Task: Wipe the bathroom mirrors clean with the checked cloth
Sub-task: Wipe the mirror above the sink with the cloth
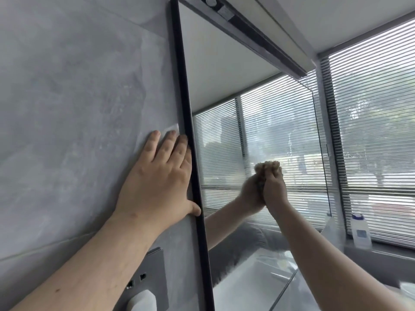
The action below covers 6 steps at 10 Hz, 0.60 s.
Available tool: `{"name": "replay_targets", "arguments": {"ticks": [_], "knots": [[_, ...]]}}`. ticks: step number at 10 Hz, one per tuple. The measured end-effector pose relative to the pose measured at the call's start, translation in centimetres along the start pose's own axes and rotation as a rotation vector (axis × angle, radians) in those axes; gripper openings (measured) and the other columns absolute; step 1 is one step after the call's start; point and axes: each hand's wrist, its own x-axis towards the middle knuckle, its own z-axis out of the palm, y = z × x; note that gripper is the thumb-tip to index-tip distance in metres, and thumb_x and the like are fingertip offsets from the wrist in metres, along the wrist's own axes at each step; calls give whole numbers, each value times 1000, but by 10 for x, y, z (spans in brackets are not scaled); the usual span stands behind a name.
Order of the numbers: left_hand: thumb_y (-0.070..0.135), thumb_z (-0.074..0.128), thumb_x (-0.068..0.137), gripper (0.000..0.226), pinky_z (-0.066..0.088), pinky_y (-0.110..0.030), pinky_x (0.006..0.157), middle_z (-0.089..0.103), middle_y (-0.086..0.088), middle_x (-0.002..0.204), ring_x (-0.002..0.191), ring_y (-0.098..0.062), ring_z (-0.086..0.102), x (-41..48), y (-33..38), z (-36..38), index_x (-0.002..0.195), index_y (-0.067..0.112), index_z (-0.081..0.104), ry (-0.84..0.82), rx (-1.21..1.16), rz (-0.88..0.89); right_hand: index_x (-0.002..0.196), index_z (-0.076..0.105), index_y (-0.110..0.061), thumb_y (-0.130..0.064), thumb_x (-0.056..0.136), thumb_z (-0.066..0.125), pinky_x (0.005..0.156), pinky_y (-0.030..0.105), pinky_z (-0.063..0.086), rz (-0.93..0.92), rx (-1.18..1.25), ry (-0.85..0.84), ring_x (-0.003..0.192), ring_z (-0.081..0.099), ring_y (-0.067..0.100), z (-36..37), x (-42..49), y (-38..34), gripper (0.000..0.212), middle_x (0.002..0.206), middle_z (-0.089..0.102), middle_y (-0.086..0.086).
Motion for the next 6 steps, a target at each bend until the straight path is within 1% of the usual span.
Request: {"name": "replay_targets", "arguments": {"ticks": [1,2,3,4,5,6], "knots": [[92,46,62,129,-1,-54,122,19,-15,163,153,-32,10,-1,0,0,154,4,26,8,0,6,151,35,-23,-58,96,22,122,50,17,-197,-174,-53,148,21,17,16,-20,-53,67,160,29,-1],[91,50,60,129,3,-55,122,27,-15,161,151,-33,16,0,1,-2,152,2,33,0,-2,6,157,26,-23,-41,106,24,123,39,-4,-441,-243,-41,152,2,9,30,-52,-105,54,165,12,-9],[87,63,55,127,13,-58,121,41,-19,153,146,-37,30,0,1,1,144,-1,45,24,-23,8,156,6,-31,-37,107,28,106,10,-27,-530,-267,-48,146,-15,-1,37,-73,-131,54,153,-12,-21],[71,81,51,106,27,-55,114,60,-19,136,131,-36,52,2,-3,3,126,-1,64,61,-77,43,150,-1,-37,-39,105,28,112,12,-22,-558,-231,-119,145,-17,-1,33,-84,-129,54,154,-12,-20],[52,92,47,73,50,-47,91,72,-14,115,107,-32,68,20,-19,-12,102,7,76,149,-142,54,155,22,-33,-33,106,37,121,22,-5,-536,-191,-122,151,-2,6,21,-90,-118,51,164,5,-13],[39,87,56,52,51,-44,89,69,-17,119,110,-34,66,49,-54,-30,98,10,77,235,-149,6,138,55,-30,-25,102,49,106,36,40,-531,-87,-19,128,43,18,1,-87,-133,37,137,40,-5]]}}
